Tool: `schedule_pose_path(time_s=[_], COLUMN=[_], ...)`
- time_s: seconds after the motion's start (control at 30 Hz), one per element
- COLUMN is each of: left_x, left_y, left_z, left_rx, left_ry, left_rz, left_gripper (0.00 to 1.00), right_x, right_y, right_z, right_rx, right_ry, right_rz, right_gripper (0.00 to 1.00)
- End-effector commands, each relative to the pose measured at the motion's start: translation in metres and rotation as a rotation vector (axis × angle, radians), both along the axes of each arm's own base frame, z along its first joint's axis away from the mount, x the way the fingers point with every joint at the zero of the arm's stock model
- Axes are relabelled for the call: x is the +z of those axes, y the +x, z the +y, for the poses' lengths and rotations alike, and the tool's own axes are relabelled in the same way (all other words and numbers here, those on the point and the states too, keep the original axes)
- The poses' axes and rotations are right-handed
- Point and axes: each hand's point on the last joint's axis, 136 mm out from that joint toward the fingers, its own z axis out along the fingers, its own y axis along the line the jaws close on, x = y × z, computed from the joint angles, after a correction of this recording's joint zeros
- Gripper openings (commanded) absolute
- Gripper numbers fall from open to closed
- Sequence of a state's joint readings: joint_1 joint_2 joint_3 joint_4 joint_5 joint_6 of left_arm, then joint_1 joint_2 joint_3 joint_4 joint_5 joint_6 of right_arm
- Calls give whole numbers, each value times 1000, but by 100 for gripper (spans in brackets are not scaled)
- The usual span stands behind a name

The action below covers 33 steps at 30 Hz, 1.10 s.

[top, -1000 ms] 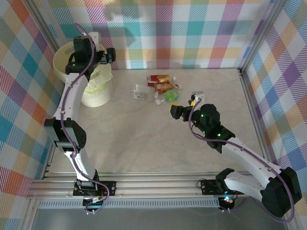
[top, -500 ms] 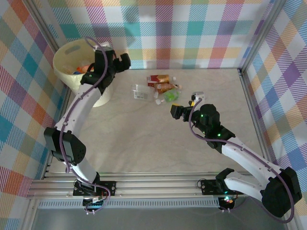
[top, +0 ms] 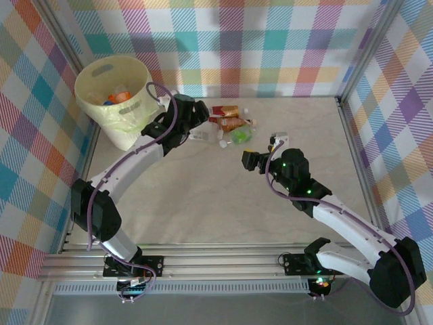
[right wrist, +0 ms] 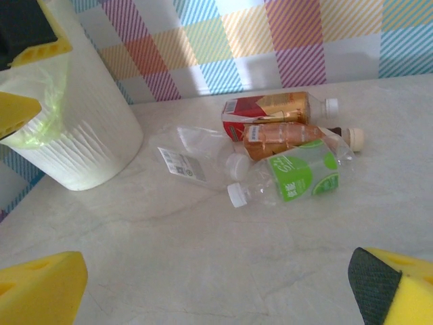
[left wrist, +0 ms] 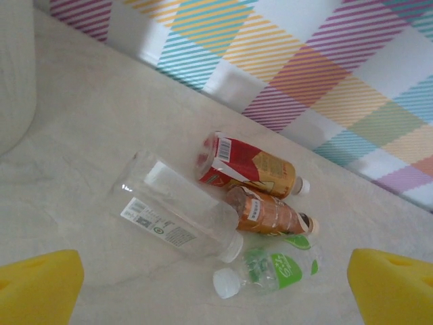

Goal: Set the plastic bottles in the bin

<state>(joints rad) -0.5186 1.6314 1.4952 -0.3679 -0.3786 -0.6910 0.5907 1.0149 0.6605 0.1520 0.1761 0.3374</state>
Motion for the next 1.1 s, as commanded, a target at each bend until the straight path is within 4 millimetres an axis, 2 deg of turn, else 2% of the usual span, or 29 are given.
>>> schedule_pose_path(time_s=[0.0, 0.1, 0.27, 0.43, 0.6, 0.7, 0.87, 0.93, 1.07], left_x=[-22, -38, -62, -84, -93, -109, -127, -127, -145], left_y=[4, 10, 21, 38, 59, 69, 85, 91, 97], left_z=[2, -1, -9, -5, 2, 2, 14, 14, 5], left_rx=[85, 111, 131, 219, 300, 326, 412, 429, 447], left_ry=[-65, -67, -55, -96, -108, -173, -226, -244, -299], left_rz=[55, 95, 182, 224, 240, 289, 333, 333, 379], left_gripper=[100, 100, 100, 100, 100, 100, 100, 100, 100], right_x=[-12, -25, -33, -37, -36, -38, -42, -42, -42], right_y=[-5, -7, -9, -8, -7, -7, -8, -10, -10], right_z=[-4, -5, -7, -8, -9, -12, -14, -14, -15], right_rx=[5, 9, 11, -6, -17, -32, -39, -35, -35], right_ry=[-66, -106, -136, -125, -130, -131, -131, -135, -141], right_rz=[20, 78, 113, 119, 126, 138, 157, 158, 158], right_gripper=[100, 100, 100, 100, 100, 100, 100, 100, 100])
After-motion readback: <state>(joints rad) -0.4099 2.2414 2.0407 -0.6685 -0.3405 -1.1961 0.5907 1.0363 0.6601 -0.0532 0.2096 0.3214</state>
